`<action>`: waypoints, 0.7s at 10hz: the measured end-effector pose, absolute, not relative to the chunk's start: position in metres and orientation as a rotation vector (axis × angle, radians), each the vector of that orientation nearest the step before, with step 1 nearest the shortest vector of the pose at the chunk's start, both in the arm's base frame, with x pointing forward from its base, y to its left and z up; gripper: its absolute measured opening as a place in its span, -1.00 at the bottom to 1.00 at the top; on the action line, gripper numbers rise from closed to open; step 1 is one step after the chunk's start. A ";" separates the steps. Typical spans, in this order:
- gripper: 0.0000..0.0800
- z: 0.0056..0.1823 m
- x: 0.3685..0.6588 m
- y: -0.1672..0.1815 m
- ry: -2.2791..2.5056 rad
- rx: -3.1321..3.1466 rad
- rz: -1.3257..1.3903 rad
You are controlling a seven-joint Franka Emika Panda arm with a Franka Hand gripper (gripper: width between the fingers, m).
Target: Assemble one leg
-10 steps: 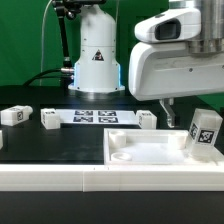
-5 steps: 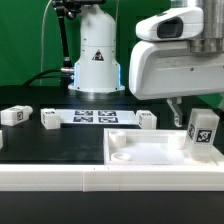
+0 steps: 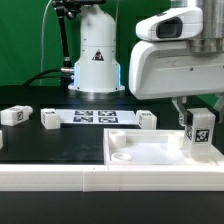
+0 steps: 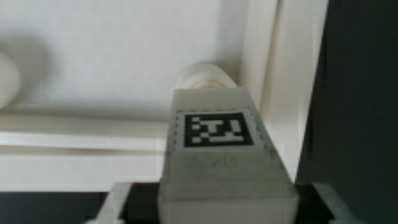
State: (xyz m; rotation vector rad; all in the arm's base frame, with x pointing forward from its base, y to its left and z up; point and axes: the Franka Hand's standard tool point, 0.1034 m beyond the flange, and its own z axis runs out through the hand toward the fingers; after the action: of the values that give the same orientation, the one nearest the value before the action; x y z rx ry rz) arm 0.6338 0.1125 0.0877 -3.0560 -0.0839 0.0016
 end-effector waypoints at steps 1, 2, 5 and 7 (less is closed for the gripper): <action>-0.27 0.087 0.634 0.114 0.068 -3.055 -0.018; -0.27 0.087 0.633 0.116 0.265 -3.044 -0.030; -0.27 0.087 0.632 0.114 0.850 -2.950 -0.023; -0.27 0.087 0.631 0.114 1.143 -2.863 -0.021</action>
Offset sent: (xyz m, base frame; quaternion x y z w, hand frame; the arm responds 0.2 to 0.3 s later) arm -0.0120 0.0138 -0.0051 -0.0091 0.0048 0.2504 0.9681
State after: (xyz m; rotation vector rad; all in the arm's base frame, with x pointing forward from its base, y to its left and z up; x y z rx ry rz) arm 0.6309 0.1139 0.0870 -2.8625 1.1434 -0.0209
